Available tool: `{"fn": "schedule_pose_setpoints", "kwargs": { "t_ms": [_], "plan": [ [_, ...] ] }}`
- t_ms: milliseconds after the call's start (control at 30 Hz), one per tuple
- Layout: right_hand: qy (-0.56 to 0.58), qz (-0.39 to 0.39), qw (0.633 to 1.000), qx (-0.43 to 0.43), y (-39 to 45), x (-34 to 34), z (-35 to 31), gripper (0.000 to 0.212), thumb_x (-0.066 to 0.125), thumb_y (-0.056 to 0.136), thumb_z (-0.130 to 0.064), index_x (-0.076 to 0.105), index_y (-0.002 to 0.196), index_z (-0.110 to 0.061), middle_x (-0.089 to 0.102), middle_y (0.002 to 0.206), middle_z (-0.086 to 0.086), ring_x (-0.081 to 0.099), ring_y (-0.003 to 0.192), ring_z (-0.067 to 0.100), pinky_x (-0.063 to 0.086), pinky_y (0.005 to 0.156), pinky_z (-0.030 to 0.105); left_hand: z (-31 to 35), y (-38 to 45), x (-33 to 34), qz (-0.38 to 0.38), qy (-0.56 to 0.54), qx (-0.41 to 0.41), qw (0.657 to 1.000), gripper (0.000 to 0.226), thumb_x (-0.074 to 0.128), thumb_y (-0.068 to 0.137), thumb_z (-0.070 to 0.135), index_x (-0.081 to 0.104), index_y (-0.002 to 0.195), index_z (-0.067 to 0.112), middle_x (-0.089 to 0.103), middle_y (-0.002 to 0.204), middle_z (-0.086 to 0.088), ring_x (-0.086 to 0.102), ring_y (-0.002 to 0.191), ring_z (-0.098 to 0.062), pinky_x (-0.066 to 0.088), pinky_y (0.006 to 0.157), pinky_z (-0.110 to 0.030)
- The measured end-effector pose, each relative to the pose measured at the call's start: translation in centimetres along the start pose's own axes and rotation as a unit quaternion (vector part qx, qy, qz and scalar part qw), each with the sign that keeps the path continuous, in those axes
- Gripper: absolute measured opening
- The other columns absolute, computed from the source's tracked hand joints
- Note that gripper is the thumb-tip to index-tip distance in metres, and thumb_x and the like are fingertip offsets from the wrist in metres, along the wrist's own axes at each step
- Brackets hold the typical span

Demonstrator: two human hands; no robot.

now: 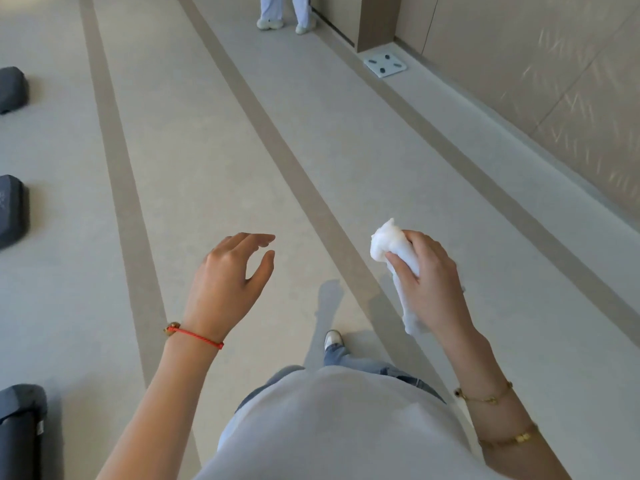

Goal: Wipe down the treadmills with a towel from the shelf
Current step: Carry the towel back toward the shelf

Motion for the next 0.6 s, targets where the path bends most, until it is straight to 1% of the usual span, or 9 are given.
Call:
{"fn": "schedule_pose_setpoints", "kwargs": {
  "t_ms": [133,300,367,467,600],
  "plan": [
    [-0.018,0.000,1.000,-0.009,8.5,-0.6,1.1,0.018,0.046,0.100,-0.030,0.057,0.111,-0.021,0.057,0.099,-0.012,0.045,0.090,0.003,0.028,0.075,0.014,0.2,7.9,1.7,0.008,-0.008,0.001,1.000,0.023,0.061,0.096,0.021,0.069,0.116,0.016,0.070,0.107,0.004,0.066,0.103,-0.018,0.054,0.086,-0.039],
    [-0.018,-0.024,1.000,-0.007,16.7,1.6,2.8,0.019,0.047,0.100,-0.028,0.058,0.113,-0.020,0.060,0.103,-0.007,0.048,0.093,0.007,0.028,0.075,0.015,-1.5,16.4,4.3,0.011,-0.017,-0.005,1.000,0.021,0.063,0.095,0.021,0.070,0.114,0.017,0.070,0.106,0.005,0.067,0.101,-0.019,0.056,0.082,-0.043],
    [-0.019,-0.030,0.999,0.001,19.8,2.7,3.7,0.020,0.047,0.100,-0.029,0.058,0.114,-0.021,0.060,0.105,-0.008,0.049,0.095,0.008,0.031,0.077,0.017,-2.3,19.9,5.4,0.011,-0.018,-0.003,1.000,0.021,0.064,0.095,0.020,0.070,0.114,0.016,0.071,0.105,0.004,0.068,0.099,-0.019,0.056,0.081,-0.042],
    [-0.027,-0.035,0.999,0.003,26.0,4.8,5.0,0.021,0.046,0.100,-0.029,0.058,0.115,-0.021,0.061,0.105,-0.008,0.048,0.093,0.005,0.032,0.079,0.017,-3.6,26.4,7.1,0.009,-0.008,0.004,1.000,0.021,0.064,0.094,0.019,0.070,0.114,0.016,0.072,0.105,0.002,0.068,0.097,-0.019,0.056,0.082,-0.039],
    [-0.027,-0.037,0.999,0.003,35.8,7.0,6.0,0.020,0.046,0.100,-0.031,0.058,0.112,-0.021,0.061,0.102,-0.008,0.048,0.091,0.004,0.030,0.076,0.014,-5.6,35.9,8.3,0.014,-0.007,0.000,1.000,0.021,0.063,0.094,0.020,0.071,0.114,0.016,0.071,0.105,0.002,0.068,0.098,-0.019,0.056,0.082,-0.039]
  ]
}}
Point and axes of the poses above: each hand's wrist, its own y-axis towards the middle knuckle, its own x-axis out of the palm, z = x × y, the point moved 7 cm from there along y, towards the middle knuckle
